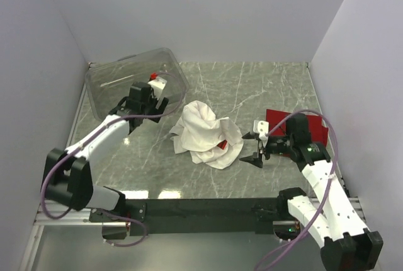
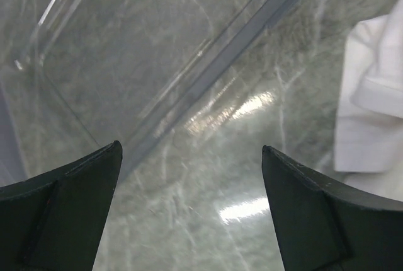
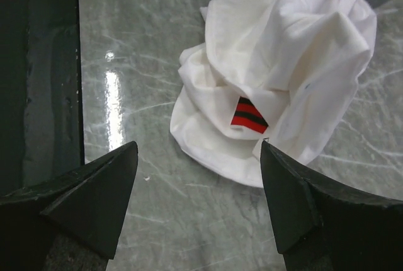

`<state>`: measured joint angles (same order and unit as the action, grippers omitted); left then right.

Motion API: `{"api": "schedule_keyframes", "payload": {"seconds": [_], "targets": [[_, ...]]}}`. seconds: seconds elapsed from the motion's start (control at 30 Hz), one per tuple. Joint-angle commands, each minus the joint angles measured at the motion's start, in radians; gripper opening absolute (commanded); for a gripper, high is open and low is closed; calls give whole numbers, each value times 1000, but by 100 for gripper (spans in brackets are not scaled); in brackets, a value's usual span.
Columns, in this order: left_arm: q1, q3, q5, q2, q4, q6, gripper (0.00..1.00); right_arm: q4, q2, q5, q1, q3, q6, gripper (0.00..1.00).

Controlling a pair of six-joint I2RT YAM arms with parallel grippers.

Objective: Fold and stack the t-shirts
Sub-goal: Flatten the tshirt out

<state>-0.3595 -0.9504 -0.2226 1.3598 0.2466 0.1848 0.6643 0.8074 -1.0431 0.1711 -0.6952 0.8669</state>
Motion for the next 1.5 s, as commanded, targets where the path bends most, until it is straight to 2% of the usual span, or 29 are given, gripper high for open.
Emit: {"api": "schedule_keyframes", "payload": {"seconds": [0.0, 0.13, 0.33, 0.53, 0.6, 0.63, 0.67, 0.73, 0.8, 0.9, 0.93, 0.97, 1.1, 1.33, 1.47], "targets": [[4, -80, -6, 70, -41, 208, 97, 21, 51, -112, -25, -61, 102, 85], [39, -154, 57, 163, 9, 257, 95, 141, 131, -81, -25, -112, 190, 85], [79, -208, 83, 285, 11, 315, 90, 135, 105, -64, -25, -99, 196, 85], [113, -261, 100, 383, 56, 335, 77, 126, 67, -71, -25, -96, 184, 85], [116, -252, 118, 384, 45, 318, 66, 133, 67, -69, -25, -99, 191, 85], [117, -243, 120, 383, 43, 311, 47, 135, 68, -69, -25, -101, 190, 85], [119, -240, 130, 381, 42, 288, 37, 136, 69, -67, -25, -101, 192, 85], [119, -209, 134, 374, 25, 253, 27, 141, 64, -67, -25, -101, 199, 85], [120, -185, 129, 343, 5, 225, 26, 144, 61, -71, -25, -101, 201, 85], [119, -137, 121, 291, -29, 153, 17, 146, 56, -69, -24, -101, 202, 85], [119, -116, 111, 277, -42, 101, 6, 146, 56, -69, -25, -102, 202, 85], [119, -110, 89, 254, -65, 69, 1, 147, 56, -71, -27, -102, 204, 85], [134, -128, -79, 266, -63, -109, 1, 144, 53, -72, -27, -101, 198, 85], [215, -398, -136, 469, 97, -289, 1, 139, 56, -74, -33, -99, 190, 85], [249, -537, -144, 596, 143, -301, 1, 135, 58, -74, -38, -98, 185, 85]]}}
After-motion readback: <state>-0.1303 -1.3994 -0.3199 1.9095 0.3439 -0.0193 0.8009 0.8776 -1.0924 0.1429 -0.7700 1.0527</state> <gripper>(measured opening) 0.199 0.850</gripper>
